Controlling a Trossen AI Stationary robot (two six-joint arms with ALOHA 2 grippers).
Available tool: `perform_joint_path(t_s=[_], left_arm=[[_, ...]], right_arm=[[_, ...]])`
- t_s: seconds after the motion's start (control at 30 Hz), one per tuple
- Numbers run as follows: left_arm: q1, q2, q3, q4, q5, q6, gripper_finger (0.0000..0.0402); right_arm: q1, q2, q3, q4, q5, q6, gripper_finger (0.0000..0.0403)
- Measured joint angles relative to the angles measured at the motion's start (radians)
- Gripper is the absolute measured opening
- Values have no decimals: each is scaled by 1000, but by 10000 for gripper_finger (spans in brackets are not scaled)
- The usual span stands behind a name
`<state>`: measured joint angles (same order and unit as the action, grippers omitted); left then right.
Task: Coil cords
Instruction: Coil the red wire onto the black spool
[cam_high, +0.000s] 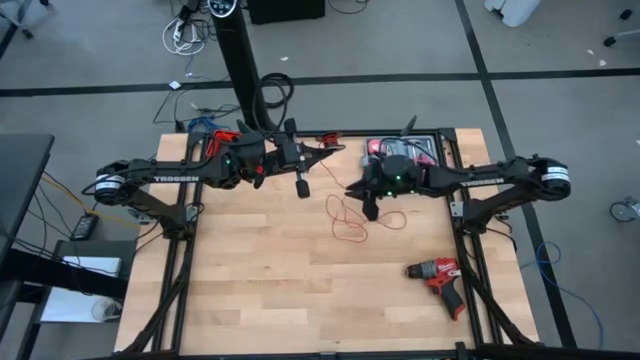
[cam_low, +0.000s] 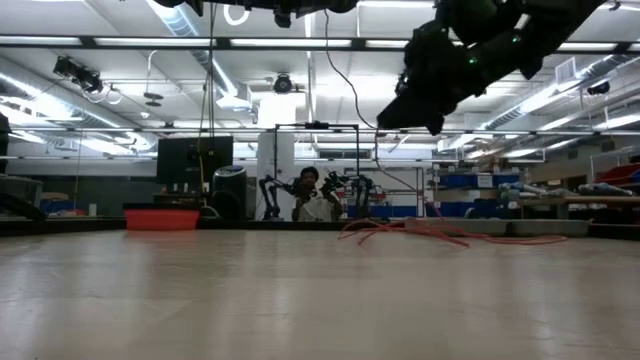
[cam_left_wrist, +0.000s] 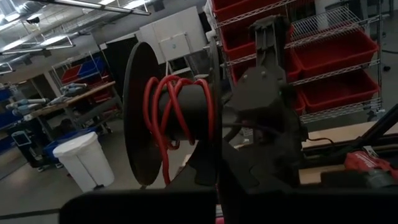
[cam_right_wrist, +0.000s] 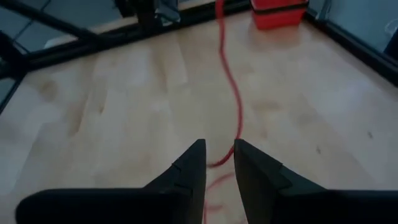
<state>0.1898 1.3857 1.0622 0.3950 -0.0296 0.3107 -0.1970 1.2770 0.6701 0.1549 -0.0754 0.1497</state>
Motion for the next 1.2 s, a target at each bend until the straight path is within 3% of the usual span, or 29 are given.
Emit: perform_joint_path(t_s=[0.23, 0.6, 1.2], left_arm=[[0, 0, 0, -6, 0, -1, 1], [-2, 0, 0, -61, 0, -10, 1], [1, 11, -4, -52, 0, -54, 1]], right_arm=[[-4, 103, 0, 181, 0, -75, 83], [1, 50, 0, 262, 77, -253, 76], [-23, 143, 0, 383, 1, -207, 74]])
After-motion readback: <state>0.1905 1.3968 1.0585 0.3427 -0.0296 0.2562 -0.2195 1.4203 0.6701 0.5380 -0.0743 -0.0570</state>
